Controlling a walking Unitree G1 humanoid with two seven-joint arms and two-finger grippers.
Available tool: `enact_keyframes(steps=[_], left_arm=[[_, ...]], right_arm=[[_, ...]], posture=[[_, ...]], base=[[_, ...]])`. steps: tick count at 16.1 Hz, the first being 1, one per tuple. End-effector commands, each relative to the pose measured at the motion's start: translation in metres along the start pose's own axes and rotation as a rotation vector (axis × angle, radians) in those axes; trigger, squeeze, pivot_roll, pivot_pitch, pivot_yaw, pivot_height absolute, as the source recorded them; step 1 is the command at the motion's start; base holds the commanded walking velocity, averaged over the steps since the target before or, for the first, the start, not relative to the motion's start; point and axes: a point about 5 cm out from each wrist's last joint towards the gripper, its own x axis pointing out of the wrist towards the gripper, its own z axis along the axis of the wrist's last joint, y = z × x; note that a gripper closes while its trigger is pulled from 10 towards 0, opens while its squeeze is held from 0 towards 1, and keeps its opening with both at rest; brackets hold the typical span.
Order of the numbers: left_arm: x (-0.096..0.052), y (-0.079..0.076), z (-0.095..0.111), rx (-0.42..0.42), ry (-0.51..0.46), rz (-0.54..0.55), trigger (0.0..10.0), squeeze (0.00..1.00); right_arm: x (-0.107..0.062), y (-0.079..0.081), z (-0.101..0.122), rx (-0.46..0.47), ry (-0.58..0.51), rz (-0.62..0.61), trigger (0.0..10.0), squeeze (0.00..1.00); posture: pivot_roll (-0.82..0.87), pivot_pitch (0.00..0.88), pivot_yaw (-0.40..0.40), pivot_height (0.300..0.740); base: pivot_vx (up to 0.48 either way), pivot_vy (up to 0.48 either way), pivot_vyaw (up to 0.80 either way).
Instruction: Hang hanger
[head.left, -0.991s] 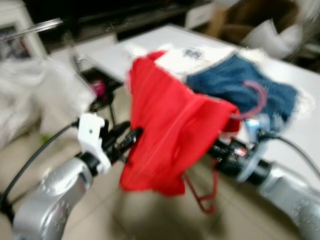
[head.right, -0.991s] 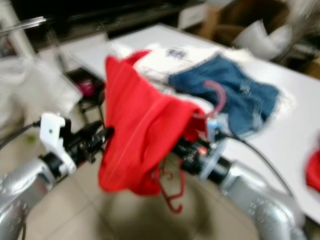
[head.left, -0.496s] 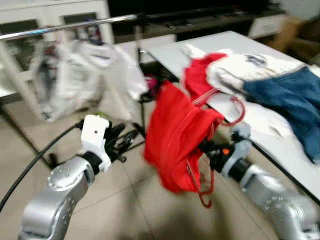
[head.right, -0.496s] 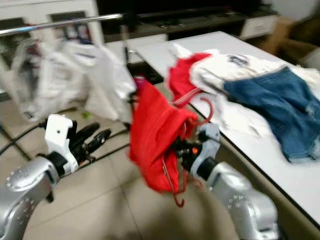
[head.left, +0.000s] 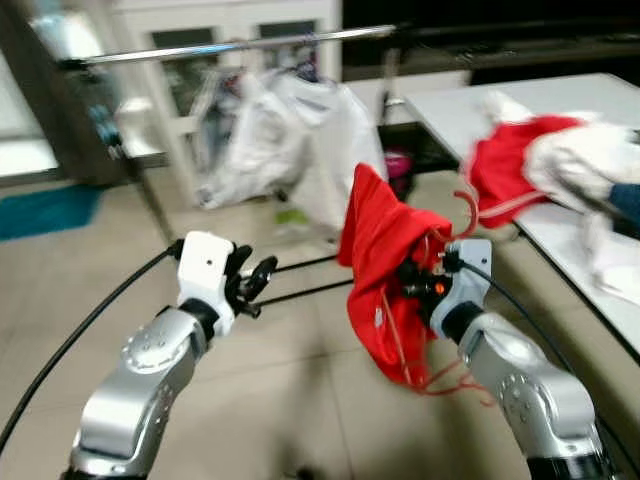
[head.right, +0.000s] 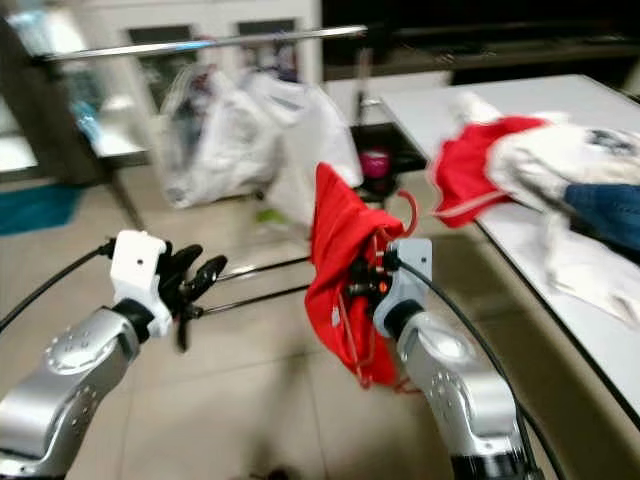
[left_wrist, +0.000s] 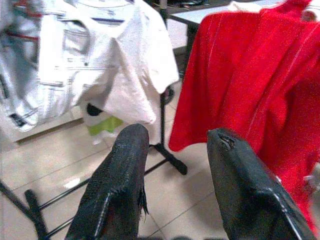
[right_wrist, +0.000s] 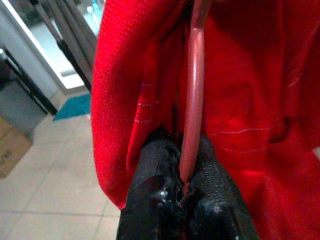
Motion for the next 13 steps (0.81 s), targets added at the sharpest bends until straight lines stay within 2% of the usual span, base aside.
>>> enact_keyframes(steps=[1,8,11,12,13], left_arm=[[0.003,0.0,0.001,0.016,0.0,0.001,10.0,0.0],[0.005,0.002,-0.001,0.023,0.002,0.009,10.0,0.0],[0.008,-0.001,-0.003,0.005,0.018,-0.064,10.0,0.0],[0.007,-0.003,-0.003,-0.007,0.015,-0.104,10.0,0.73],[0.007,-0.005,0.0,-0.014,-0.011,-0.143,10.0,1.0]], right_arm=[[0.004,0.001,0.01,-0.014,-0.05,-0.016,10.0,0.0],[0.01,0.012,0.018,-0.047,-0.082,0.005,10.0,0.0],[0.009,0.018,0.021,-0.067,-0.089,0.059,10.0,0.0],[0.009,0.022,0.023,-0.074,-0.09,0.083,10.0,0.0],[0.008,0.024,0.024,-0.083,-0.092,0.104,10.0,0.0]], posture=[[-0.07,0.0,0.023,0.74],[-0.07,0.0,0.024,0.74],[-0.08,0.0,0.021,0.74],[-0.08,0.0,0.021,0.74],[-0.08,0.0,0.021,0.74]], base=[[0.0,-0.394,0.79],[0.0,-0.398,0.0],[0.0,0.0,0.0],[0.0,0.0,0.0],[0.0,0.0,0.0]])
